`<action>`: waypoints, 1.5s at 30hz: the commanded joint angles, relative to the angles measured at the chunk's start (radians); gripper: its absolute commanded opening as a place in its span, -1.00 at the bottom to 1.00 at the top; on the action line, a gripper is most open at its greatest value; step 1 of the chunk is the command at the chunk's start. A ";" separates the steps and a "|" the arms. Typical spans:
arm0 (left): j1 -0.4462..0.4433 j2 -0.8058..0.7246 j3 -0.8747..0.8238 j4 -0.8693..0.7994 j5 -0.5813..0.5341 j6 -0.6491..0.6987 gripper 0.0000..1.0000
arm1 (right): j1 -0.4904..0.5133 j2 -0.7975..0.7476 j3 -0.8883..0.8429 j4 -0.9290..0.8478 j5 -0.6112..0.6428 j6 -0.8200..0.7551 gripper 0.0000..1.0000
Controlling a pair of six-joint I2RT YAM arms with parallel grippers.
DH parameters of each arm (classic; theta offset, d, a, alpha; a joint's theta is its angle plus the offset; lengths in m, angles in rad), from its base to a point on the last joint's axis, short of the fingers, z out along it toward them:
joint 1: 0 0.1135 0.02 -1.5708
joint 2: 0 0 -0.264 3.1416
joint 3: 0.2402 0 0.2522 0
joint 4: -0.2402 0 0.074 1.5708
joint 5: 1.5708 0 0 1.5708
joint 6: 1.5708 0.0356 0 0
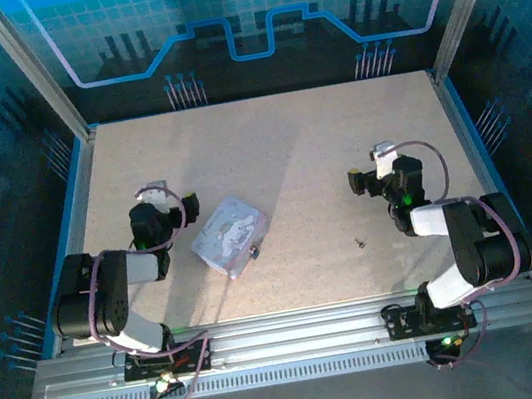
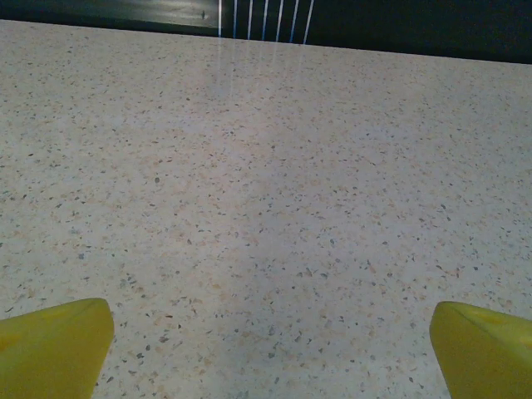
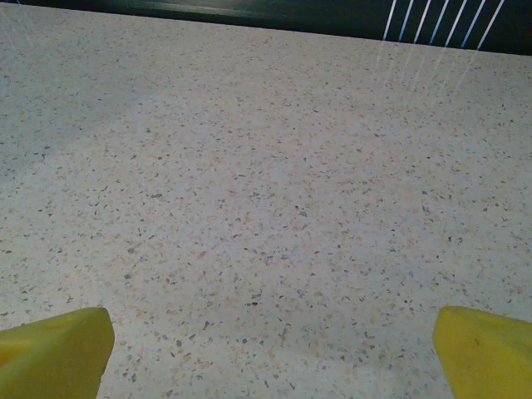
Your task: Unlock the padlock with the key
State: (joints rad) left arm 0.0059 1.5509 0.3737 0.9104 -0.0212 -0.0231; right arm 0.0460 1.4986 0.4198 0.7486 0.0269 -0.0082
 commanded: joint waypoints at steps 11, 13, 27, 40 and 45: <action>0.010 -0.002 0.011 0.004 -0.007 0.016 0.98 | 0.006 0.005 0.013 0.005 0.014 0.001 0.99; 0.010 -0.002 0.010 0.005 -0.006 0.015 0.98 | 0.006 0.005 0.013 0.005 0.015 0.000 0.99; 0.009 -0.003 -0.007 0.036 -0.013 0.010 0.98 | 0.003 -0.016 0.009 -0.005 0.014 0.003 0.99; 0.005 -0.388 0.061 -0.383 -0.089 -0.078 0.98 | 0.015 -0.361 0.079 -0.426 0.027 0.095 0.99; 0.005 -0.528 0.258 -0.857 -0.066 -0.338 0.98 | 0.053 -0.450 0.152 -0.637 -0.184 0.216 1.00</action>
State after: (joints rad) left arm 0.0059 1.0939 0.5285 0.4072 -0.0856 -0.1707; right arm 0.0566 1.0863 0.5190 0.3038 -0.0059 0.1066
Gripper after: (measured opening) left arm 0.990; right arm 0.997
